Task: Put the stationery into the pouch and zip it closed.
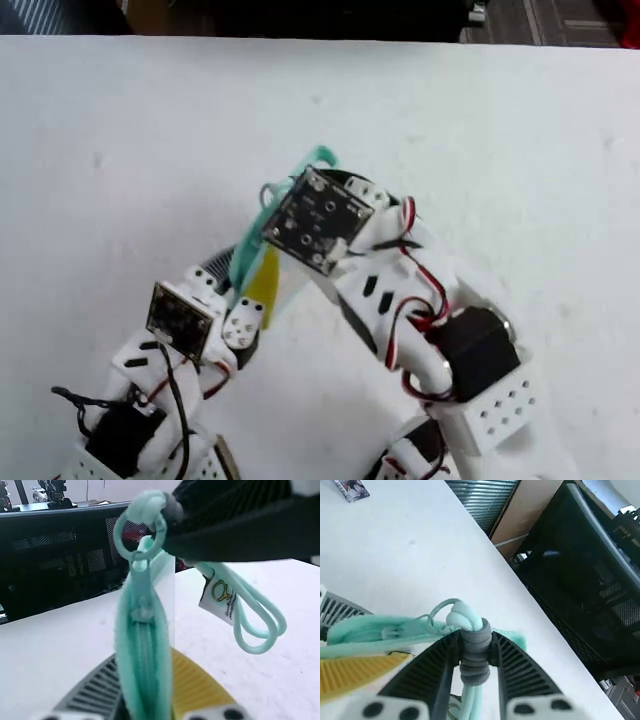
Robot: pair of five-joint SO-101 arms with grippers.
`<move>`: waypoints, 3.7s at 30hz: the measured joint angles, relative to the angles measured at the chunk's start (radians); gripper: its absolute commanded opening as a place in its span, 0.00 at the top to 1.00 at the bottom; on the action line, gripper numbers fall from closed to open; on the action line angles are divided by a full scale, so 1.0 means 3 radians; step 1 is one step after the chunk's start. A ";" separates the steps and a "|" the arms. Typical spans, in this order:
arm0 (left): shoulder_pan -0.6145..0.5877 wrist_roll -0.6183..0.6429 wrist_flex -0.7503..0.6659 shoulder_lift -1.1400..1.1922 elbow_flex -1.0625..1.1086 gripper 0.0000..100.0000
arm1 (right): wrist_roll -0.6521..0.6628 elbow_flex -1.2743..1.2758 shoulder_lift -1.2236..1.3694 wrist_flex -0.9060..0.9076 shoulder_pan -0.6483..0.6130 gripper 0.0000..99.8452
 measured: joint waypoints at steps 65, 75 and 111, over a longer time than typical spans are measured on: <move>0.0235 -0.0425 0.0655 -0.0005 -0.0368 0.98 | 0.0215 -0.0563 0.1580 -0.0839 0.1657 0.98; 0.0235 -0.0425 0.0655 0.0005 -0.0368 0.98 | 0.0251 -0.0557 0.1626 -0.1074 0.1703 0.98; 0.0240 -0.0425 0.0711 -0.0005 -0.0373 0.98 | 0.0199 -0.0573 0.1949 -0.1018 0.1903 0.74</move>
